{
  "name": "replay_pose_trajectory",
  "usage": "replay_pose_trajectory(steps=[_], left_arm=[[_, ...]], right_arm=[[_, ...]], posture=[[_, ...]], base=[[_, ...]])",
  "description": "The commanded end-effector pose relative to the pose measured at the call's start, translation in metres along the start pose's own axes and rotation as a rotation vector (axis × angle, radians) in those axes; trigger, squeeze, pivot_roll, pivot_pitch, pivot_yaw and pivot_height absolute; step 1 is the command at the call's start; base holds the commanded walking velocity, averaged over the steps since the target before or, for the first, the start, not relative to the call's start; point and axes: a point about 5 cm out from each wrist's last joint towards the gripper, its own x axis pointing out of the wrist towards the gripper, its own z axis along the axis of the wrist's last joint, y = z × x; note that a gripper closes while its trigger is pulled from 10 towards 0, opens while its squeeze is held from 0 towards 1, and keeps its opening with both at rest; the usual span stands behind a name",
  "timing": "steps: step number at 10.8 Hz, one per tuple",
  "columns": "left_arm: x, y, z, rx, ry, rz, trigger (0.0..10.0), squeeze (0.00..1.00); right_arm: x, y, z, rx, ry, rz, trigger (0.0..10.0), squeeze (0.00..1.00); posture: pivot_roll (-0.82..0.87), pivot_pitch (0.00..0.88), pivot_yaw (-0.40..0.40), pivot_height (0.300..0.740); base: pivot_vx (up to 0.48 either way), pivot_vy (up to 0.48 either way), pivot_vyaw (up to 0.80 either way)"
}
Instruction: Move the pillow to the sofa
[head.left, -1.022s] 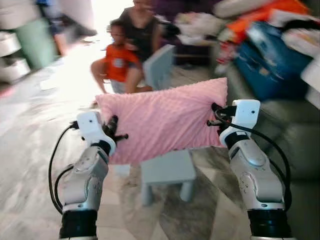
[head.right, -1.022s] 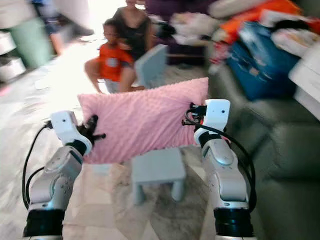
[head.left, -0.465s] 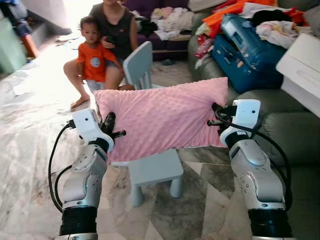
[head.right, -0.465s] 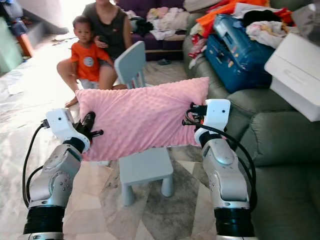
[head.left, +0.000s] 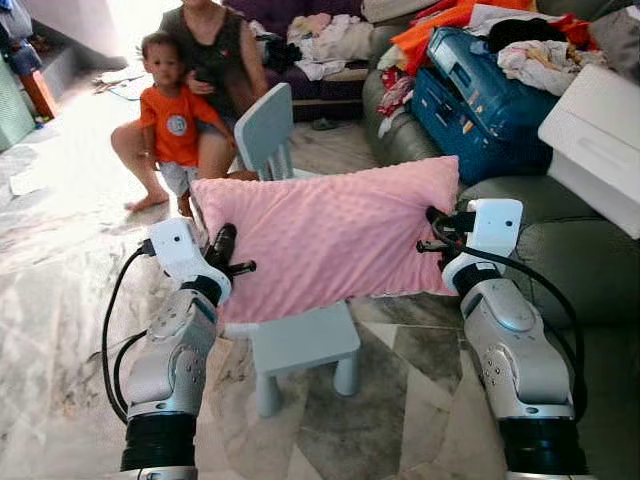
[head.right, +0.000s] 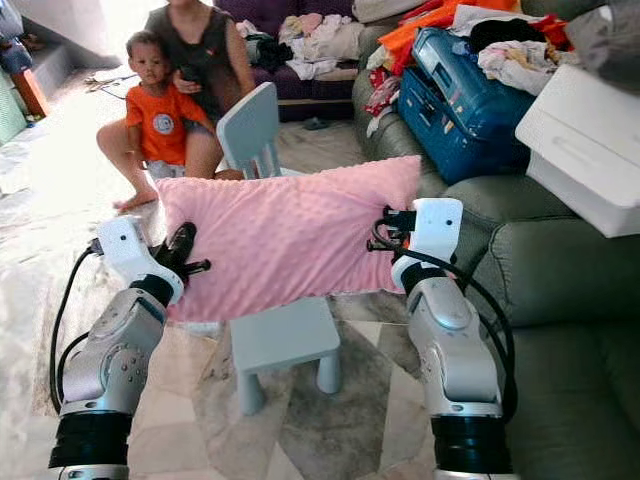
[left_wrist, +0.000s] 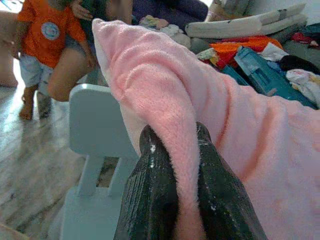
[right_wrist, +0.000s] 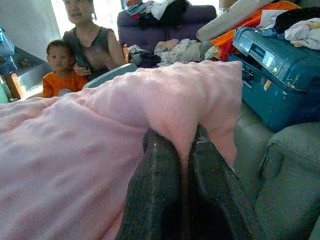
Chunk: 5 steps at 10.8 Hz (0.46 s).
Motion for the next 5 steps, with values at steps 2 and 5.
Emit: replay_pose_trajectory(steps=[2, 5], left_arm=[[-0.0012, -0.0060, -0.0019, -0.008, 0.004, -0.033, 10.0, 0.00], [-0.0022, -0.0063, -0.0041, -0.012, 0.011, -0.039, 10.0, 0.00]], right_arm=[[-0.0001, 0.0005, 0.0087, -0.004, -0.027, 0.009, 10.0, 0.00], [-0.0008, 0.0005, 0.0089, -0.005, -0.025, 0.010, 10.0, 0.00]], posture=[[-0.16, 0.000, -0.018, 0.740], [-0.16, 0.000, -0.019, 0.740]], base=[[0.000, 0.000, -0.80], [0.000, 0.000, -0.80]])
